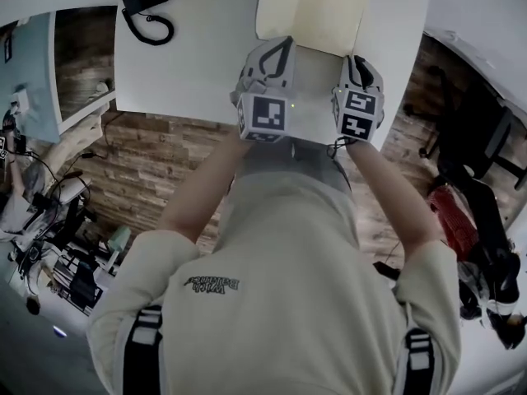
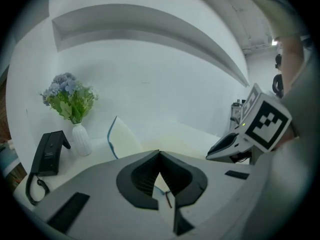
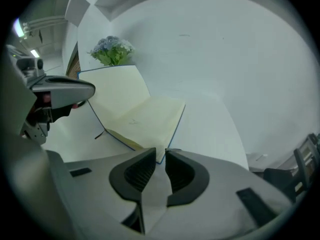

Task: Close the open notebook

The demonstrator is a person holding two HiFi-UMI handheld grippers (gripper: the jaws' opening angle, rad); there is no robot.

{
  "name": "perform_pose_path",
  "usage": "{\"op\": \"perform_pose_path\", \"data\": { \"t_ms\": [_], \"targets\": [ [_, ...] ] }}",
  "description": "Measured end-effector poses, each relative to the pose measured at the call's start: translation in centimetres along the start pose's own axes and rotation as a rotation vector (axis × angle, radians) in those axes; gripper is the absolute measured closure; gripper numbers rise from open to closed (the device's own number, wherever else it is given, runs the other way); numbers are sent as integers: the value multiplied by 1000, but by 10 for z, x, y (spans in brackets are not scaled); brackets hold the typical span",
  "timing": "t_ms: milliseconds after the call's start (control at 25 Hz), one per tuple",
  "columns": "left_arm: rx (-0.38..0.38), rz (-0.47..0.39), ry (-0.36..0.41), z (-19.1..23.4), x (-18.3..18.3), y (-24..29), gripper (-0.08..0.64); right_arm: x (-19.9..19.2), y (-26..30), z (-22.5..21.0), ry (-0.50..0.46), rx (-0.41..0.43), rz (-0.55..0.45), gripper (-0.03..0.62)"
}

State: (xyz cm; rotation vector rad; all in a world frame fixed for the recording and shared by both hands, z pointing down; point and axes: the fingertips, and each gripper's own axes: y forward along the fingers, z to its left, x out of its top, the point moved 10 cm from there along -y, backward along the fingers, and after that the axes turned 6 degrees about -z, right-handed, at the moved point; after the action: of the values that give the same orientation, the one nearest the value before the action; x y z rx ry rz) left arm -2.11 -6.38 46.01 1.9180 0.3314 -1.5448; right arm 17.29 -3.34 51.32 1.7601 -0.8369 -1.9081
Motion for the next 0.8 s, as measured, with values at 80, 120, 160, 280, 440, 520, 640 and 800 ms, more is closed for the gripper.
{"op": "perform_pose_path", "data": {
  "t_ms": [80,120,160,280,440,520,640,800],
  "targets": [
    [-11,-71,24,-5,15,-13,548,3,-2,-3,11,3,-8,531],
    [-12,-108,37,-6,24,-20,548,5,-5,-5,12,-1,-20,531],
    [-12,-141,40,-7,32,-28,548,9,-8,-8,11,-7,-39,531],
    [1,-187,15,-4,49,-47,548,34,-20,-11,-1,3,-161,531],
    [95,-210,-78,16,59,-55,548,81,-39,0,-18,84,-318,531],
    [145,-193,-81,28,60,-59,548,105,-48,15,-35,148,-383,531],
    [213,-143,-79,44,53,-62,548,128,-56,43,-64,268,-435,466],
    [268,-85,-99,58,38,-65,548,129,-49,89,-149,380,-413,397]
  ]
}}
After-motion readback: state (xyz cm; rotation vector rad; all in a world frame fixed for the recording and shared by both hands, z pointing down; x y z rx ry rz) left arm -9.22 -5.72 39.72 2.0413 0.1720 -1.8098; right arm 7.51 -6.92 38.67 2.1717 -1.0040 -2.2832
